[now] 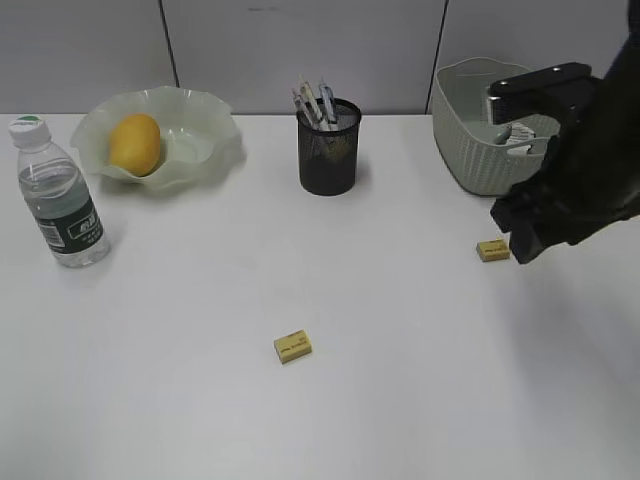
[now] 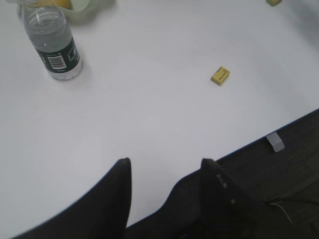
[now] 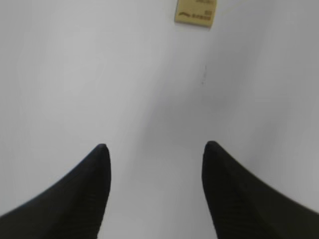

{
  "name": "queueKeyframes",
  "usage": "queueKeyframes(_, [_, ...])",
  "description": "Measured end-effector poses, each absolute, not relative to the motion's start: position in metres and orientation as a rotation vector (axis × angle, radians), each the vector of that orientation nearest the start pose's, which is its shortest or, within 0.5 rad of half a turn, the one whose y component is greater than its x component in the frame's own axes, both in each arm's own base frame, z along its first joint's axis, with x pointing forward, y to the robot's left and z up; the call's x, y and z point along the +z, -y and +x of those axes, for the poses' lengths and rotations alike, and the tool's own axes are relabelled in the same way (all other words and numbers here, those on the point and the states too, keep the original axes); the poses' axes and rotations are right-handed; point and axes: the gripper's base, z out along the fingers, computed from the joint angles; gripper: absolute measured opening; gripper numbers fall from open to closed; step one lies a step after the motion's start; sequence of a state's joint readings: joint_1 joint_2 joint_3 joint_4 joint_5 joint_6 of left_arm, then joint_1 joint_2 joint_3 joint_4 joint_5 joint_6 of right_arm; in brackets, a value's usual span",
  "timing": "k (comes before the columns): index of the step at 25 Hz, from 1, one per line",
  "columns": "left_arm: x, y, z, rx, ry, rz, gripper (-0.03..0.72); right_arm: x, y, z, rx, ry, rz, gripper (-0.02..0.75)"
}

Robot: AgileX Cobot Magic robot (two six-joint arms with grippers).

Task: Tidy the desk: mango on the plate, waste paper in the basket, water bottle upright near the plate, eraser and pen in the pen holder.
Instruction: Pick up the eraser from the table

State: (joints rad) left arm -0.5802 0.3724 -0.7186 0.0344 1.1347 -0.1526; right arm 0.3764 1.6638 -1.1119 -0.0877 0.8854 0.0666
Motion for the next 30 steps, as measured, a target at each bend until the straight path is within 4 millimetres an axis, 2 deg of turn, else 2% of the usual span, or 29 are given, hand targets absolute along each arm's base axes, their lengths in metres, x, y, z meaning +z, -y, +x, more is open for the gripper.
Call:
queueKeyframes(5, [0.328,0.02,0.033,-0.364,-2.246,0.488,0.343,0.198,-0.099,0.341,-0.053,-2.912,-0.439,0.507])
queueKeyframes(11, [0.329,0.022,0.033,-0.386,-2.242,0.487,0.335,0.175,-0.099,0.368,-0.055,-2.91,-0.451,0.519])
queueKeyframes(16, [0.329,0.022,0.033,-0.393,-2.242,0.472,0.331,0.153,-0.102,0.376,-0.048,-2.935,-0.46,0.521])
queueKeyframes(23, [0.329,0.021,0.033,-0.387,-2.241,0.469,0.325,0.133,-0.103,0.38,-0.046,-2.95,-0.478,0.521])
queueKeyframes(30, [0.328,0.021,0.032,-0.382,-2.258,0.473,0.311,0.129,-0.105,0.384,-0.037,-2.92,-0.475,0.521])
